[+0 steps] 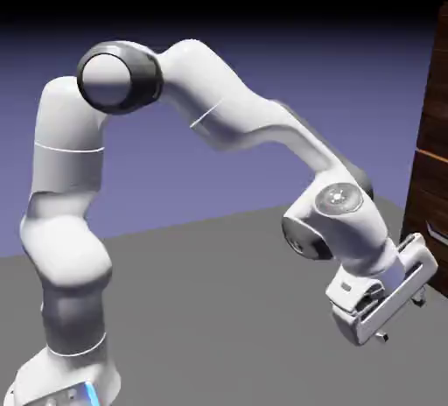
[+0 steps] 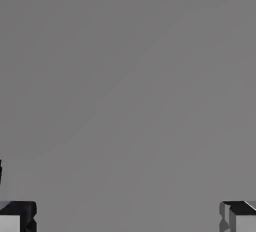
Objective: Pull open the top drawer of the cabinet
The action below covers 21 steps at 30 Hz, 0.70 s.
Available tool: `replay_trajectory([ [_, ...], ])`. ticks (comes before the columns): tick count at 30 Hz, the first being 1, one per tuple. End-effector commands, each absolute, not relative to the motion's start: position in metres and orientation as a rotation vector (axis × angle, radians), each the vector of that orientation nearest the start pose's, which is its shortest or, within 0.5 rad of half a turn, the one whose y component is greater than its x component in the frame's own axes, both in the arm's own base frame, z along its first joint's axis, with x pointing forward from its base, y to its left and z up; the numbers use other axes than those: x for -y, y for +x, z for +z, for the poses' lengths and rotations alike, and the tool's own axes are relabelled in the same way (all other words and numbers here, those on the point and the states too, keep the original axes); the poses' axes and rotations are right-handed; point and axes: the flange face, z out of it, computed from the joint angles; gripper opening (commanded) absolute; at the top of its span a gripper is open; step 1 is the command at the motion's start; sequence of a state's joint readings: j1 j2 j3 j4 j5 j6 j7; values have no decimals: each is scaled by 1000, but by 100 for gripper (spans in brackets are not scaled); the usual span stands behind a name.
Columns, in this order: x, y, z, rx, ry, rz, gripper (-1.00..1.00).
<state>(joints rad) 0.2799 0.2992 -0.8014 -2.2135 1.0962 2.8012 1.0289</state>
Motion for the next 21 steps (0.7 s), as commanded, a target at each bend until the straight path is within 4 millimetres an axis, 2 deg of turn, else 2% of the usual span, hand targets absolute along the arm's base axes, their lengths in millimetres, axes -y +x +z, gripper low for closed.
replay_trajectory([
  [1, 321, 472, 314, -2526, -829, -441, 0],
  [6, 369, 472, 324, -2552, -514, -542, 0],
  [12, 405, 486, 364, -2452, -238, -700, 0],
  [17, 410, 513, 414, -2285, -121, -817, 0],
  [21, 392, 547, 459, -2122, -104, -876, 0],
])
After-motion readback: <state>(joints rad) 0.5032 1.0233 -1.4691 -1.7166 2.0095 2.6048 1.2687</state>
